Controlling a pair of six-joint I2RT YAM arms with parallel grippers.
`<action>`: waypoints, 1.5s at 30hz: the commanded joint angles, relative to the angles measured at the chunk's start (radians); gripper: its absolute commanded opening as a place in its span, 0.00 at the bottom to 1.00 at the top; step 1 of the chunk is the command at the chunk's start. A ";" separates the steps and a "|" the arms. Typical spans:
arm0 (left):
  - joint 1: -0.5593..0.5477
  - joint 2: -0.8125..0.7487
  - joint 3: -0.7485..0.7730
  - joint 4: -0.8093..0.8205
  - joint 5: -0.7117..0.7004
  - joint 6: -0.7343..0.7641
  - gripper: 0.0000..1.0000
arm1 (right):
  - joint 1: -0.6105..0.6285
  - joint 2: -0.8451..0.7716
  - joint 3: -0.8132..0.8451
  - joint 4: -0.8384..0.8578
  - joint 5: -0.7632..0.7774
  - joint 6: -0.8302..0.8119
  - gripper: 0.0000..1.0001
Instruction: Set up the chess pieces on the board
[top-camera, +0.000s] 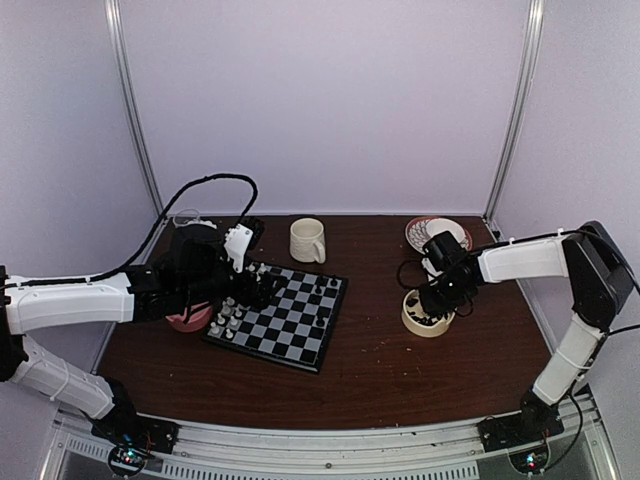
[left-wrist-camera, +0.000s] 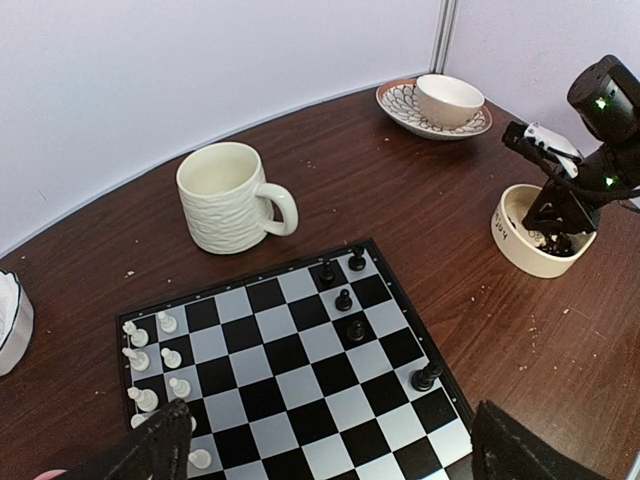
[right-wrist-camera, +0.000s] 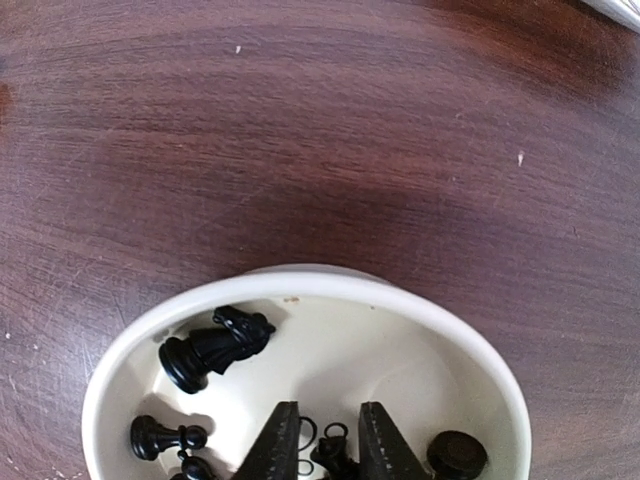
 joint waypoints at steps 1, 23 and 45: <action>-0.008 -0.001 0.031 0.008 -0.002 0.009 0.97 | -0.004 0.026 0.019 -0.013 0.009 -0.005 0.19; -0.008 -0.004 0.032 0.007 -0.005 0.013 0.97 | -0.004 -0.173 -0.062 0.031 0.032 0.021 0.19; -0.016 -0.031 0.024 0.008 -0.003 0.009 0.97 | 0.011 -0.002 0.023 0.128 -0.150 0.092 0.29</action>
